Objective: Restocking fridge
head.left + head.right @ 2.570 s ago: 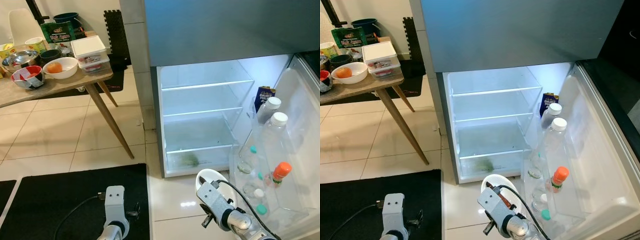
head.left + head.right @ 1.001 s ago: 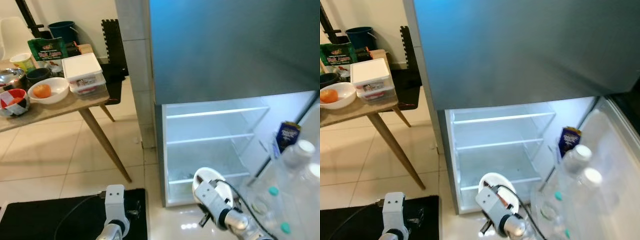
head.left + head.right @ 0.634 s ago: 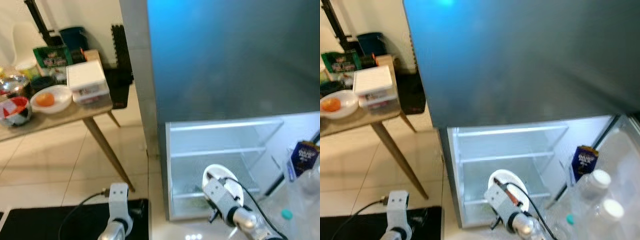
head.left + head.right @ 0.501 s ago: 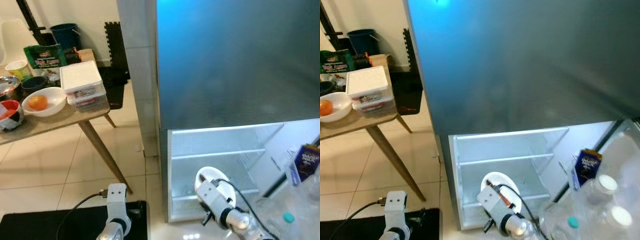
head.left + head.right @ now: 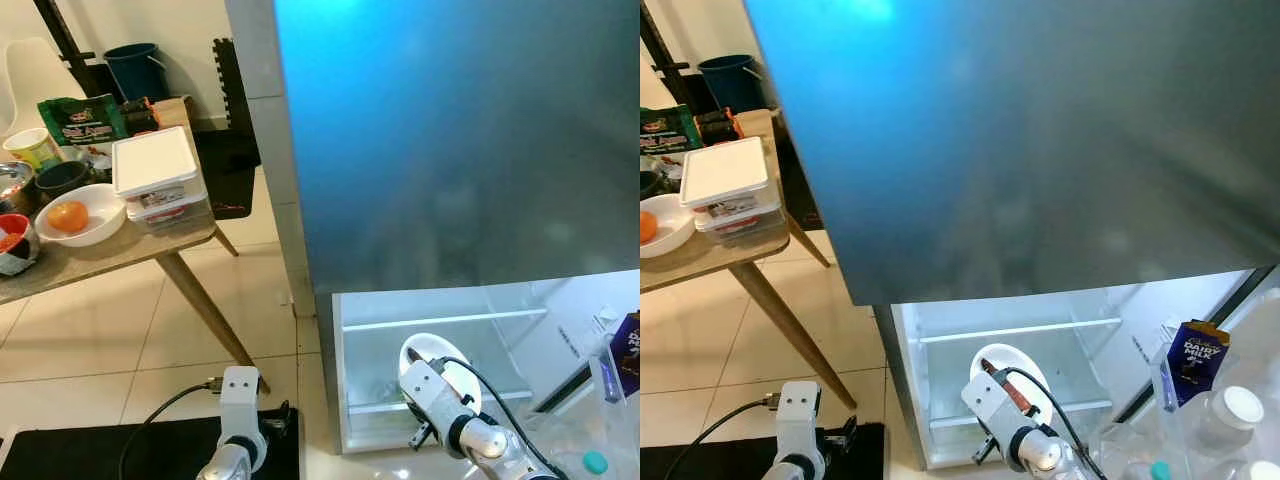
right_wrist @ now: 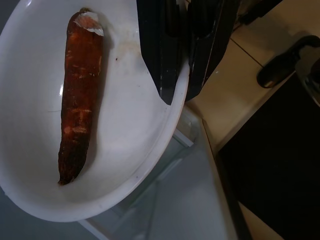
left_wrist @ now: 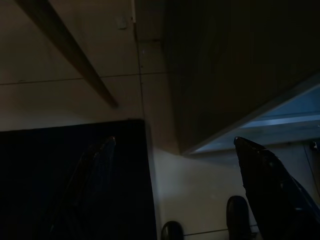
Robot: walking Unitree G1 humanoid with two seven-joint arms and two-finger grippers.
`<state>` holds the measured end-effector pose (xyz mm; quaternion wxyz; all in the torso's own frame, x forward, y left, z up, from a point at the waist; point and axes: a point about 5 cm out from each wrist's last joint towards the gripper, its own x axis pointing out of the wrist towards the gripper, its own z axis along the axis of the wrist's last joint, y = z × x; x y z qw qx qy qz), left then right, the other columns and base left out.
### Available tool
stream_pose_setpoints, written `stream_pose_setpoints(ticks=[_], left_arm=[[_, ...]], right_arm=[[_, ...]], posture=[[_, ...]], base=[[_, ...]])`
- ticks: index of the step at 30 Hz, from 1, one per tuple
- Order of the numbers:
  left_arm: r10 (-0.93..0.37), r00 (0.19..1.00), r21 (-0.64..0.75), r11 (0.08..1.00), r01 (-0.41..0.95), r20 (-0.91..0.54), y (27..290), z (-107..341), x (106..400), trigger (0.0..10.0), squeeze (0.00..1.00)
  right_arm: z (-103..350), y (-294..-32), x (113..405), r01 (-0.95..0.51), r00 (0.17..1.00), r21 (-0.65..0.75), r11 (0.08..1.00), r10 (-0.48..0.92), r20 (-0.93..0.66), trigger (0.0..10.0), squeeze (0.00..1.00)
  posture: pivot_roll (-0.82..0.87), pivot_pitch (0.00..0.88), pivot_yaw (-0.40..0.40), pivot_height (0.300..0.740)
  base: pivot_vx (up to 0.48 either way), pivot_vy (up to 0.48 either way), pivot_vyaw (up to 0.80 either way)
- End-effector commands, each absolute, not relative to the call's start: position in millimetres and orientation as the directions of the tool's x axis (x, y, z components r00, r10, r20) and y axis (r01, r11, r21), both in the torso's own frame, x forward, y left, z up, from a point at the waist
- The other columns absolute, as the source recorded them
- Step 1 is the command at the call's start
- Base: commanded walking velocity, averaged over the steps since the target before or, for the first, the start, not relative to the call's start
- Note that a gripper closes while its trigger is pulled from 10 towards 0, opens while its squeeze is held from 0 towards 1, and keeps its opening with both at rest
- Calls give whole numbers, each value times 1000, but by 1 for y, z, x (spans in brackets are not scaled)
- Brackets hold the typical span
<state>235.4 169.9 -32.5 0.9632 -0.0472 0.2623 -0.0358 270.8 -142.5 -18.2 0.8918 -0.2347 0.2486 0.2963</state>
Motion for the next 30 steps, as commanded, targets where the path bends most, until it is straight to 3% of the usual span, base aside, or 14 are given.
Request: stream_pose_setpoints(ticks=[1, 6, 17, 30], left_arm=[[-106, 848, -98, 993, 64, -519, 169, -37, 229, 10000, 0], [-121, 844, -93, 992, 84, -523, 167, -37, 229, 10000, 0], [-105, 844, -80, 994, 74, -526, 167, -38, 229, 10000, 0], [-68, 849, -92, 995, 23, -525, 172, -38, 229, 10000, 0]], right_arm=[[-23, -143, 265, -651, 689, -264, 712, 407, -600, 10000, 0], [-23, -145, 265, -648, 691, -270, 712, 400, -602, 10000, 0], [-24, -147, 264, -649, 691, -276, 709, 398, -603, 10000, 0], [-22, -144, 266, -650, 693, -275, 708, 405, -596, 10000, 0]], posture=[[49, 90, 38, 740], [40, 92, 42, 740], [36, 91, 36, 740], [45, 94, 29, 740]], base=[[0, 0, 0], [0, -128, 0], [0, -480, 0], [0, 0, 0]])
